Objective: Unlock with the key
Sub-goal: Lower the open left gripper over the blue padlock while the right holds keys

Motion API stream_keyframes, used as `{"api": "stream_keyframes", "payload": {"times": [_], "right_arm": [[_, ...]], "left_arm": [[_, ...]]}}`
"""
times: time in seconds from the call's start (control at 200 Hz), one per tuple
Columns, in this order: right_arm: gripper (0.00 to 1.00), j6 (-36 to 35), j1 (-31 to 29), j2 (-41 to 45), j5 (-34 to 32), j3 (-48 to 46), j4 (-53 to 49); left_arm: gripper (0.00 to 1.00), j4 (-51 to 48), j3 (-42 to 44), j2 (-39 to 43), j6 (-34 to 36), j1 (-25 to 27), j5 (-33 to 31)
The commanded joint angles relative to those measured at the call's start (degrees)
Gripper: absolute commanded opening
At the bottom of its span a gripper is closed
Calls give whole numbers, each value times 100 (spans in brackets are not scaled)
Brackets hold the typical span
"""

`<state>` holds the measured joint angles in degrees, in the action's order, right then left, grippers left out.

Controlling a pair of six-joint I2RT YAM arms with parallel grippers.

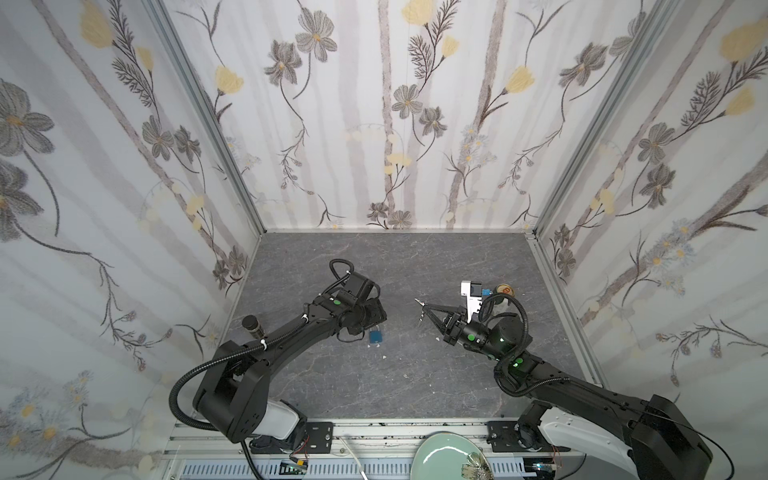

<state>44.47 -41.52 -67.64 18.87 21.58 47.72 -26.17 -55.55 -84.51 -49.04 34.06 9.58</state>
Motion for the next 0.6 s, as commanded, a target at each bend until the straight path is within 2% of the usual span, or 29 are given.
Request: {"api": "stream_keyframes", "payload": {"times": [0.0,0.29,0.595], "right_arm": [[0,-32,38,-14,-403,29,-548],[0,-68,88,222,-710,-168,-888],[0,-2,129,106,-705,-251,-767]], "left_arm": [[69,-533,-236,-348,95,54,-268],[67,-1337,-837,-1295,131,244,-706],[60,-1504,-1066,-1907,86,386,-791]]}}
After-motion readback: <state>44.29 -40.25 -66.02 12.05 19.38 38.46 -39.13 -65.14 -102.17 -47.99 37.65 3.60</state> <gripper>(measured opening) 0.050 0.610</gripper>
